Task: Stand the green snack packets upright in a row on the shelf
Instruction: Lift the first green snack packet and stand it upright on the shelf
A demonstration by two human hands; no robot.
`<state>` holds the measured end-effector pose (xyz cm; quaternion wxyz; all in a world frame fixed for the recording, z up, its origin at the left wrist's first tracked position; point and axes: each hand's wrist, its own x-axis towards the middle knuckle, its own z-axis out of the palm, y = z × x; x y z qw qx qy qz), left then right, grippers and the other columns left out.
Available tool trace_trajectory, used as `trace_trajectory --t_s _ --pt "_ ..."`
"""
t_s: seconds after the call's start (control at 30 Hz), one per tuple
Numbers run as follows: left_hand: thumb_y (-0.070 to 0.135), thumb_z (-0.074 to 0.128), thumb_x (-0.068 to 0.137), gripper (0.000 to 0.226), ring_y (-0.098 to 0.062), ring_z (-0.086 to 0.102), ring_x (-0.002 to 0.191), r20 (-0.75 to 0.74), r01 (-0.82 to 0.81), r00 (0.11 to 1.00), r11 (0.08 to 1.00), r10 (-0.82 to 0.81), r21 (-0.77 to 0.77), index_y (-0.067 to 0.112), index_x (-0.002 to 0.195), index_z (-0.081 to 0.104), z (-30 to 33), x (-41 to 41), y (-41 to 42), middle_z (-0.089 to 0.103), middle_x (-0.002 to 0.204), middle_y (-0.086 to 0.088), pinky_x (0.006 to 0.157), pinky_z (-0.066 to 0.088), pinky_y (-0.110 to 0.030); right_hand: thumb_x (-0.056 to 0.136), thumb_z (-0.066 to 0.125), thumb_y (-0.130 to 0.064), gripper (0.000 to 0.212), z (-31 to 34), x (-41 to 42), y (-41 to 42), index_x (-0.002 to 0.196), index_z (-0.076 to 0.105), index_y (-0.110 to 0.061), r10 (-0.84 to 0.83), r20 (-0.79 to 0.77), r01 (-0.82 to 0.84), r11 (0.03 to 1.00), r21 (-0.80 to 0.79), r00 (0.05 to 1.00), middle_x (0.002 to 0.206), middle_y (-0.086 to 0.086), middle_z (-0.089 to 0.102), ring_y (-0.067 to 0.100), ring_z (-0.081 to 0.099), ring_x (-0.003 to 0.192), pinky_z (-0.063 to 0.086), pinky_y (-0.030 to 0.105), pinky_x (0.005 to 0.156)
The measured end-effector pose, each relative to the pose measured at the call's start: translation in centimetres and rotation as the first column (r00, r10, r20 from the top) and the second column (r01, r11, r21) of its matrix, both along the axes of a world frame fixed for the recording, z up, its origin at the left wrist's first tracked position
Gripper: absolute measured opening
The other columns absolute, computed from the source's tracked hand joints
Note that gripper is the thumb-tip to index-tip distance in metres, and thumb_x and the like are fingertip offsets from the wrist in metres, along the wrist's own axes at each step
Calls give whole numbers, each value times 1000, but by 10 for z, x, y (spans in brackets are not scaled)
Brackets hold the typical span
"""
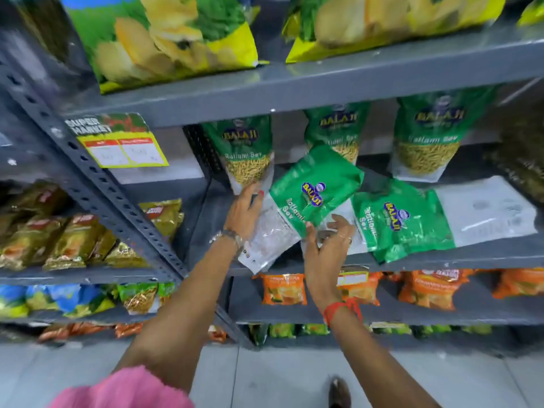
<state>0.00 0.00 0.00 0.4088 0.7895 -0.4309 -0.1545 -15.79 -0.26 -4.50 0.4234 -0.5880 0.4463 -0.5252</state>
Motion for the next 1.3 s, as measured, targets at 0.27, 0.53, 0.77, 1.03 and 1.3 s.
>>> trace_trajectory --t_s 0.27,0.53,0.77,1.03,1.3 --pt "4 48 90 23 -12 55 71 -469 5 882 994 47 110 -10 103 61 -5 51 -90 67 82 -4 92 41 -33 91 53 -33 38 1 17 -29 65 29 -18 -49 86 40 994 102 995 54 -3 30 9 29 49 23 26 48" --pt "-9 48 84 22 -13 61 61 -556 -209 815 978 163 -19 4 77 65 -6 81 -65 65 46 14 63 50 -22 88 59 -19 27 23 44 -40 64 48 -22 58 258 -71 997 38 964 55 0 46 -4 37 54 33 19 54" --pt "9 50 90 17 -5 47 61 -550 -367 801 919 235 -142 19 103 55 14 103 -19 56 72 5 47 35 -16 85 62 -11 34 48 79 -81 58 47 -24 165 322 -200 977 80 932 57 -9 49 -4 46 54 42 22 64" --pt "8 47 92 31 -23 52 94 -708 -477 656 871 261 -121 -2 121 52 16 103 -13 54 104 -7 89 48 -43 88 58 -14 14 52 97 -111 79 64 -5 238 183 -264 954 138 954 87 16 65 22 58 89 48 43 91" --pt "10 63 82 11 -13 58 77 -627 -591 715 747 311 -304 14 88 55 12 91 -8 62 91 -14 81 55 -46 95 44 -18 29 35 99 -129 72 59 -11 307 219 -360 893 269 926 70 10 66 13 57 62 53 31 59"
